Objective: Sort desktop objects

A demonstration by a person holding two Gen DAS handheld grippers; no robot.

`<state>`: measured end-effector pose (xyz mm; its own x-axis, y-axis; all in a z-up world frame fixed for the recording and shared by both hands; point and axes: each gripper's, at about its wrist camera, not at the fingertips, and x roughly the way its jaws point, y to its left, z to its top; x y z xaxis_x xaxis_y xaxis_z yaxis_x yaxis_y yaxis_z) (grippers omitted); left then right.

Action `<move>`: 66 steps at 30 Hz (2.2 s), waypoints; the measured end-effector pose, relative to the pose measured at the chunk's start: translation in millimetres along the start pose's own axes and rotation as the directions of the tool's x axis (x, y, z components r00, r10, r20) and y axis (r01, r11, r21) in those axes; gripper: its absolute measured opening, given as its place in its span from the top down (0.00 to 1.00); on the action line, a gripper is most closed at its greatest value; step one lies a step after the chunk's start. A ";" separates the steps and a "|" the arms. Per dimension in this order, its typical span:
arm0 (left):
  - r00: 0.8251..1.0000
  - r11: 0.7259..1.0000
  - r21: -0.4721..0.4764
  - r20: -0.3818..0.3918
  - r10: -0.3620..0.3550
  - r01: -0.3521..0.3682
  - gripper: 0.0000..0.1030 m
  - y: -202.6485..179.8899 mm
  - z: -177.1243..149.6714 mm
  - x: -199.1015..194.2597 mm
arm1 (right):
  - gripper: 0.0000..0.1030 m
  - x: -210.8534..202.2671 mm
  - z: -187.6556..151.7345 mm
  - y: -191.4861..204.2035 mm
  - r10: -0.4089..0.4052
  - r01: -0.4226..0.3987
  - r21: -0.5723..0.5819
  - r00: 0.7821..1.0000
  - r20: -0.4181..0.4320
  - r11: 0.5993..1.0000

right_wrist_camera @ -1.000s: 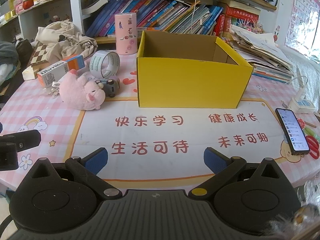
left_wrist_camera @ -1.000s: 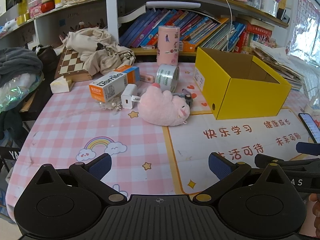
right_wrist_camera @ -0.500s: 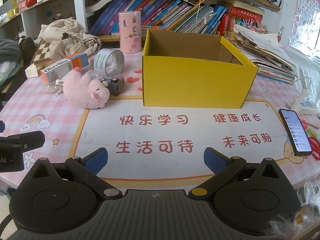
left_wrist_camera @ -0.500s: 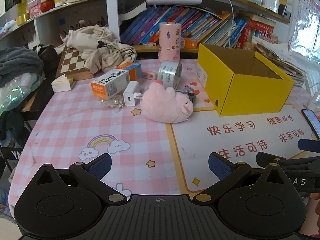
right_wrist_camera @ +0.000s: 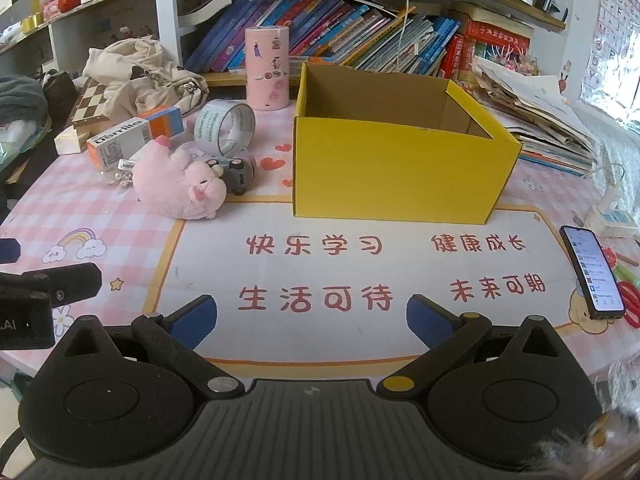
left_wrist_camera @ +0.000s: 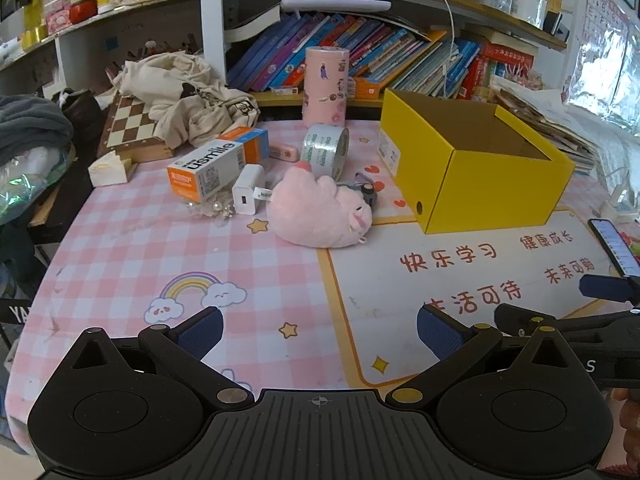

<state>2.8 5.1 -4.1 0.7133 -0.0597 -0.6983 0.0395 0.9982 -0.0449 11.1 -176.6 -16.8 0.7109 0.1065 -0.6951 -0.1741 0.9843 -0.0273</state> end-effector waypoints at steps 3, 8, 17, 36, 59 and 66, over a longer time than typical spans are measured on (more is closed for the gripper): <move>1.000 1.000 0.003 0.005 -0.003 0.003 0.00 0.0 0.6 -0.2 | 0.01 0.5 0.6 1.0 0.004 -0.004 -0.003 1.000 0.000 1.000; 1.000 1.000 0.011 0.012 -0.006 0.006 0.00 0.2 1.6 -0.2 | 0.01 2.1 1.8 1.7 0.009 -0.009 -0.001 1.000 -0.001 1.000; 1.000 1.000 0.019 0.017 -0.014 0.014 0.00 0.5 2.2 0.4 | 0.00 3.6 2.8 4.5 0.015 -0.015 -0.008 1.000 -0.005 1.000; 0.998 0.999 0.026 0.052 -0.028 0.026 0.00 -13.7 4.3 -2.5 | 0.00 2.8 6.6 -2.8 0.019 -0.019 -0.064 1.000 0.010 0.998; 0.996 0.997 -0.050 0.062 0.070 -0.066 0.00 -56.5 13.8 0.8 | 0.00 26.7 28.6 -49.4 0.141 -0.137 -0.158 0.990 0.011 0.978; 0.992 0.995 -0.059 0.087 0.088 -0.083 0.00 -68.0 18.3 1.6 | 0.00 34.4 32.3 -63.8 0.155 -0.152 -0.152 0.988 0.006 0.977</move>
<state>14.1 -62.9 10.9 0.7723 0.0295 -0.6346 -0.0619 0.9977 -0.0289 68.7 -231.1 -15.8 0.6794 0.2583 -0.6868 -0.3816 0.9238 -0.0301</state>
